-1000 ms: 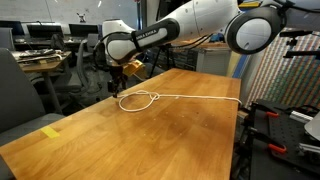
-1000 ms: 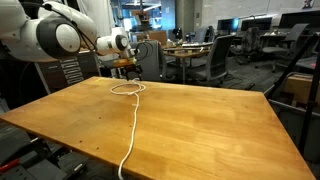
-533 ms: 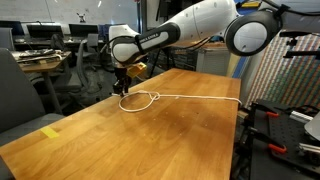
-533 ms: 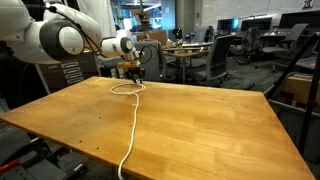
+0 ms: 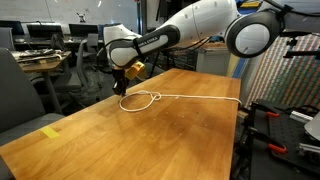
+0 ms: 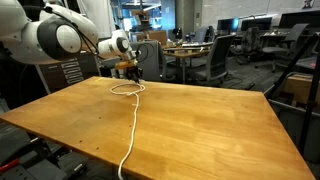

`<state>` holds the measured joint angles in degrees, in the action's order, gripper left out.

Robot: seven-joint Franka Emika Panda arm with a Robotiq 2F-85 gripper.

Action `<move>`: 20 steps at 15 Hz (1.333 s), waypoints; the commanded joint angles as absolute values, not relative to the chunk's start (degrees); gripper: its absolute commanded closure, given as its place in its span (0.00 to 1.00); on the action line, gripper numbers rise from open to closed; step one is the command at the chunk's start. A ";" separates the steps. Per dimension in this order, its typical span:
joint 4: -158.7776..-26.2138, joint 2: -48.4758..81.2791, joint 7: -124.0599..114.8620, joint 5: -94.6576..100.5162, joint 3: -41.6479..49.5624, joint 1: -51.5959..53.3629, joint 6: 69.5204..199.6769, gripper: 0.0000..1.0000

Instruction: Tie a knot

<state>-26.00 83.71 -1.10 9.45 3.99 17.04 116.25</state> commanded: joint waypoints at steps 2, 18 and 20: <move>-24.53 84.37 -4.17 12.66 6.92 20.29 118.91 0.92; -23.63 73.38 -0.17 23.78 12.79 41.50 136.42 0.92; -23.46 72.75 -0.57 23.85 13.81 41.99 138.97 0.92</move>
